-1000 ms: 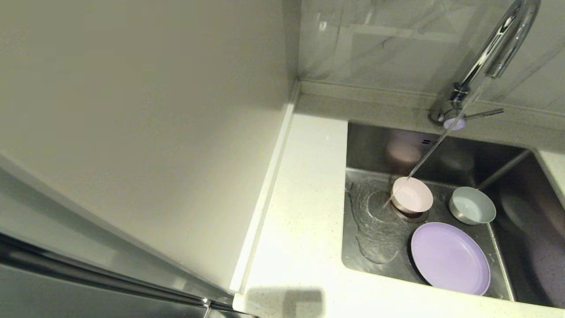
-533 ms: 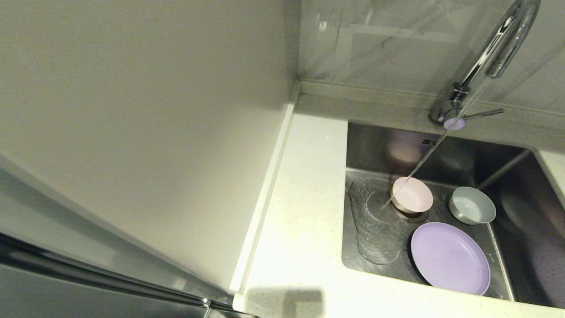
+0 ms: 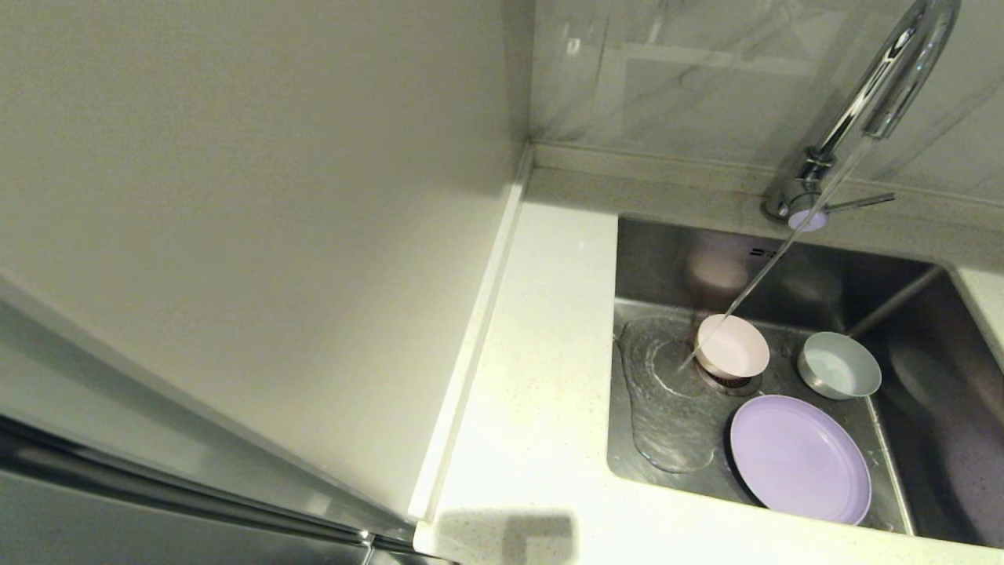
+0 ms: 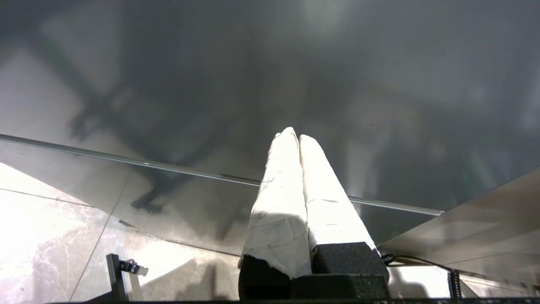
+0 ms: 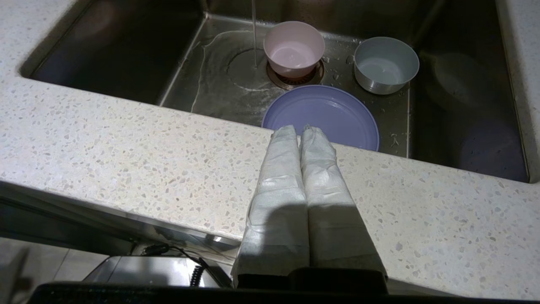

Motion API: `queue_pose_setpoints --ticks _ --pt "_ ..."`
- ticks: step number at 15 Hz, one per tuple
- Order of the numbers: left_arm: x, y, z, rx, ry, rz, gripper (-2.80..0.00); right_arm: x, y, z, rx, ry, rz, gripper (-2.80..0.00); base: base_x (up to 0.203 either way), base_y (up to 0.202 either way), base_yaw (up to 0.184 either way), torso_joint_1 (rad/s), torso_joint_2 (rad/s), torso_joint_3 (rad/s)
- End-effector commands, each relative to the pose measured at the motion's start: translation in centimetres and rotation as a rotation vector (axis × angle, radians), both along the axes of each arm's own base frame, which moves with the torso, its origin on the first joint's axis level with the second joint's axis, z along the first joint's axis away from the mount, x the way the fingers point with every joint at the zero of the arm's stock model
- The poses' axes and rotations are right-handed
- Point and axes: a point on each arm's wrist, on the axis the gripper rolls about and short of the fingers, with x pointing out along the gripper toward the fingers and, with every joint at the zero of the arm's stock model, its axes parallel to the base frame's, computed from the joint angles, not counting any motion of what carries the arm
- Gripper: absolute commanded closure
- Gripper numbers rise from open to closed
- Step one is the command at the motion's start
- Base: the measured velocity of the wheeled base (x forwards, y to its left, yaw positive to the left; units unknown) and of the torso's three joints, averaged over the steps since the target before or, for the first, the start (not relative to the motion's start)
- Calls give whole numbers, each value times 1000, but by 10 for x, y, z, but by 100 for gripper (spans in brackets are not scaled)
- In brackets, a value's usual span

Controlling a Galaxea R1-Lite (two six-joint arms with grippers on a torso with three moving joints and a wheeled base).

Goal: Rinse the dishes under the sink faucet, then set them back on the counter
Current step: Wait for the water to rinse the bowl

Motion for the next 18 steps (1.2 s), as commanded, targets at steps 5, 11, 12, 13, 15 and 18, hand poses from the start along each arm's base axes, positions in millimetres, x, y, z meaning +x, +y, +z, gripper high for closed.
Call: queue_pose_setpoints --ticks 5,11,12,13,15,18 --pt "0 0 -1 0 3 1 0 0 0 0 0 3 0 0 0 0 0 0 0 0" --pt "0 0 -1 0 3 1 0 0 0 0 0 3 0 0 0 0 0 0 0 0" --pt "0 0 -1 0 3 0 0 0 0 0 0 3 0 0 0 0 0 0 0 0" --pt "0 0 -1 0 3 1 0 0 0 0 0 3 0 0 0 0 0 0 0 0" --pt "0 0 -1 0 3 0 0 0 0 0 0 3 0 0 0 0 0 0 0 0" --pt "0 0 0 0 1 2 0 0 0 0 0 3 0 0 0 0 0 0 0 0"
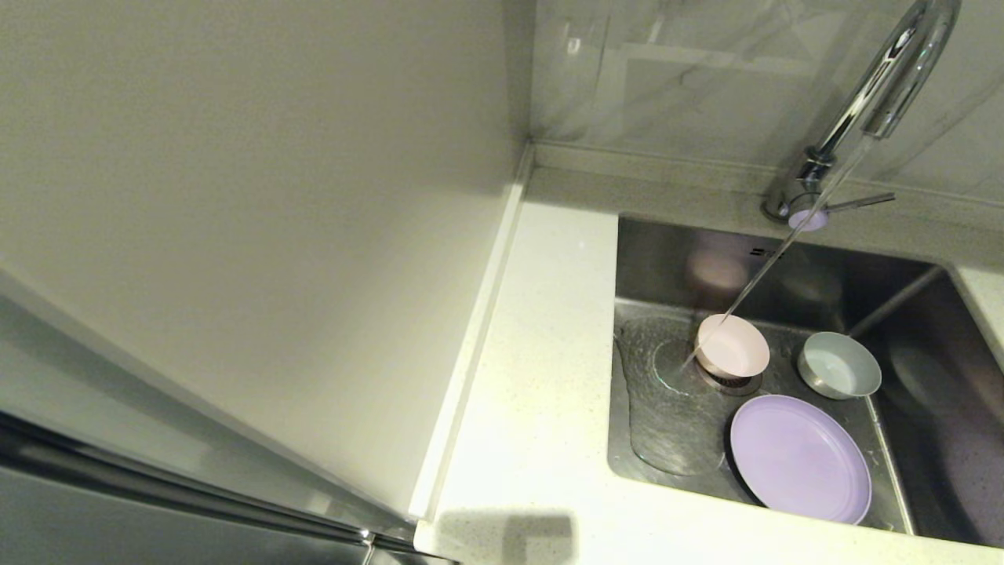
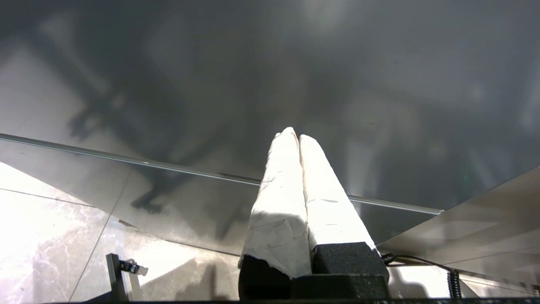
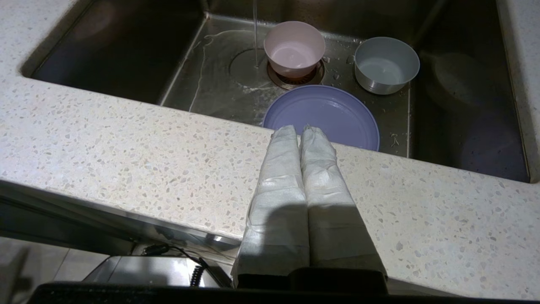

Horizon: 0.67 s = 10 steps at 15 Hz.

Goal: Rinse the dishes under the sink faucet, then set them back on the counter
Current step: Wait for the water to rinse the bowl, then turn off the faucet

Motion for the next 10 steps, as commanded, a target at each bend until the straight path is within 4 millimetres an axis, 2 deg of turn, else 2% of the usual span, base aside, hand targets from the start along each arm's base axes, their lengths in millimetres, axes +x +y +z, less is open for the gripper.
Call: queue_pose_setpoints --ticks 1,10 --pt "0 0 -1 0 3 0 0 0 0 0 0 2 0 0 0 0 0 0 0 0" --pt "0 0 -1 0 3 1 0 0 0 0 -2 2 0 0 0 0 0 0 0 0"
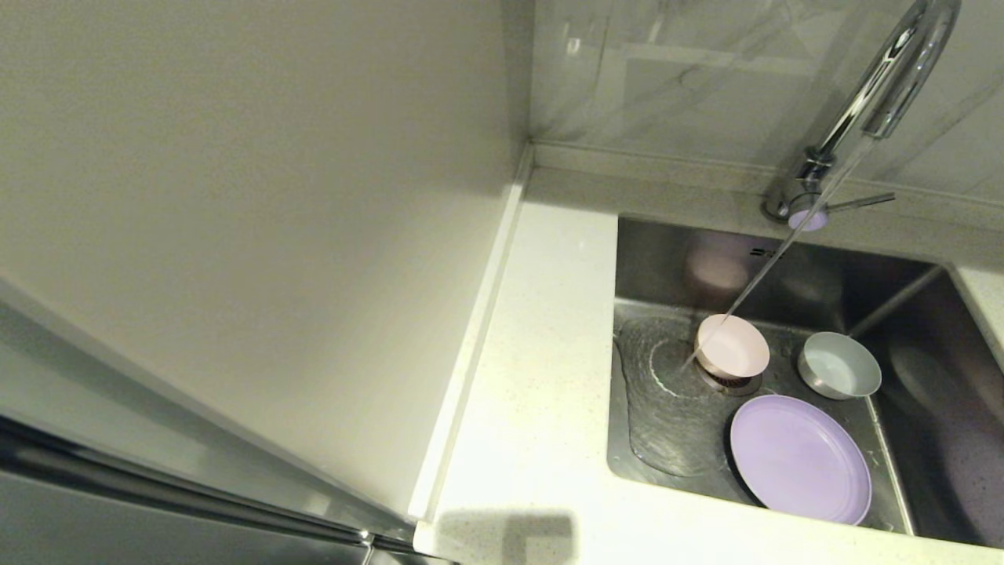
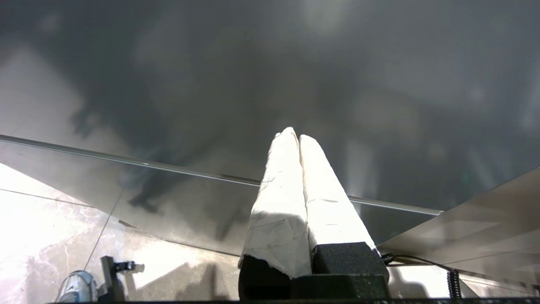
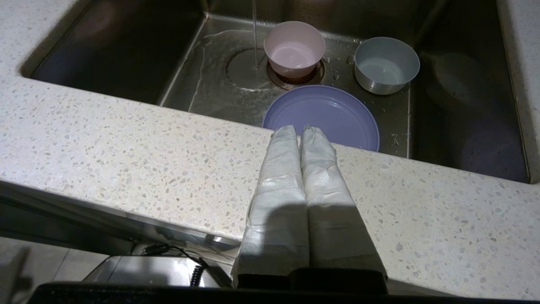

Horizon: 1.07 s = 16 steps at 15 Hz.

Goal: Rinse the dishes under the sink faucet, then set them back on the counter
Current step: Turn off the faucet

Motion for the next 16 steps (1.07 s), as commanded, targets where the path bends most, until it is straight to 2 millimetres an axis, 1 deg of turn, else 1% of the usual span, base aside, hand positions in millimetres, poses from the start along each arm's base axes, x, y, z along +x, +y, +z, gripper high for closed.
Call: queue_pose_setpoints --ticks 1,14,15,16 --pt "0 0 -1 -1 3 0 0 0 0 0 -1 2 0 0 0 0 0 0 0 0" --pt "0 0 -1 -1 3 -1 0 0 0 0 -14 2 7 0 0 0 0 0 0 0" --pt "0 0 -1 -1 3 -1 0 0 0 0 -34 0 16 0 0 0 0 0 0 0" --pt "0 0 -1 -1 3 0 0 0 1 2 -91 -15 26 0 0 0 0 0 0 0"
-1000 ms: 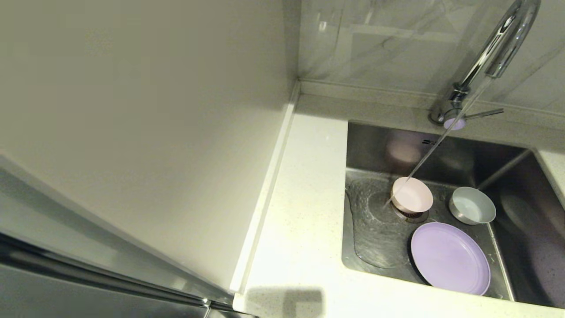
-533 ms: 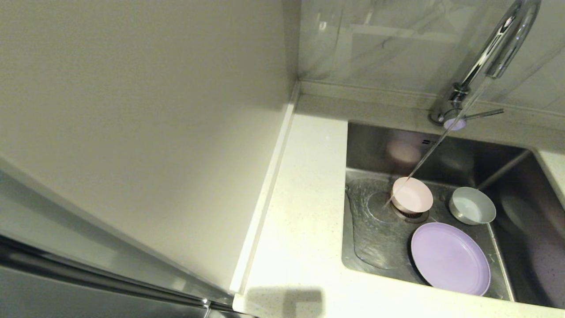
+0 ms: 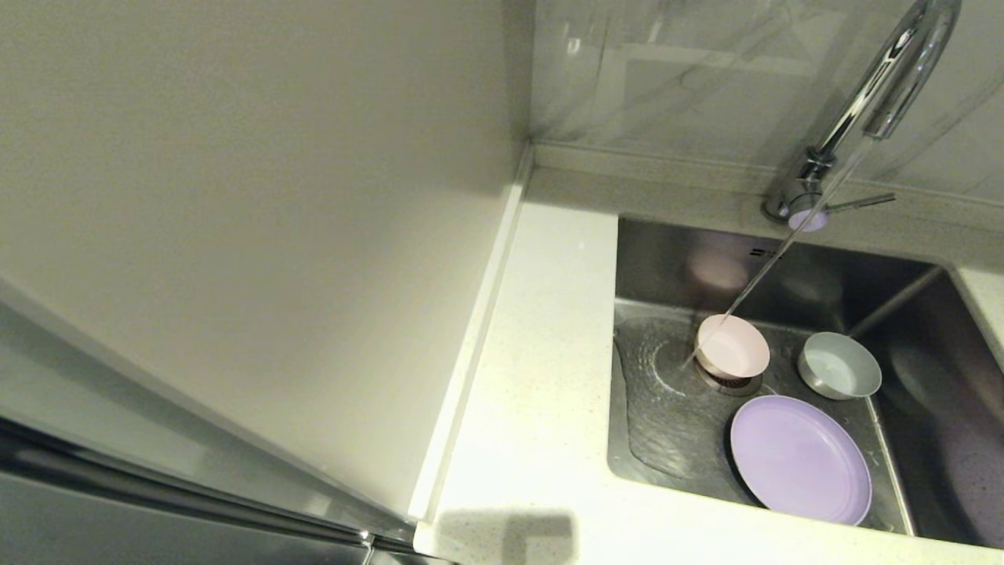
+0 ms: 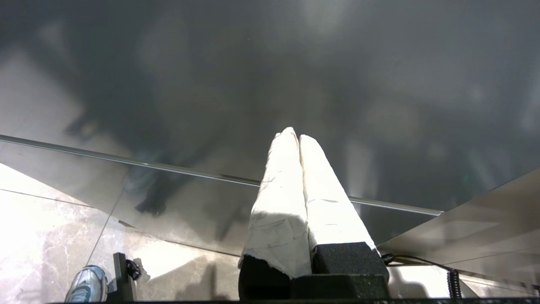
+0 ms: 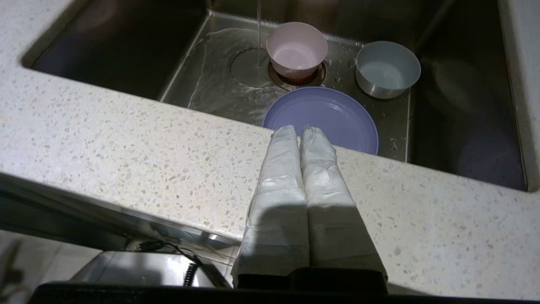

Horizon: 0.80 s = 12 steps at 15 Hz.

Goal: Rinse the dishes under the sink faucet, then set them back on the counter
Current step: Turn off the faucet

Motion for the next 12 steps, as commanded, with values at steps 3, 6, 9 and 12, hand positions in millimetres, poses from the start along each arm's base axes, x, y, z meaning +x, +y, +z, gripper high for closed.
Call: queue_pose_setpoints --ticks 3,6,9,12 --pt "0 0 -1 0 3 -1 0 2 1 31 -110 -132 20 0 0 0 0 0 0 0" --pt "0 0 0 0 1 -1 0 6 -1 112 1 -242 -36 0 0 0 0 0 0 0" --pt "0 0 -1 0 3 0 0 22 -4 223 217 -397 -118 0 0 0 0 0 0 0" --pt "0 0 -1 0 3 0 0 82 -5 263 370 -274 -181 0 0 0 0 0 0 0"
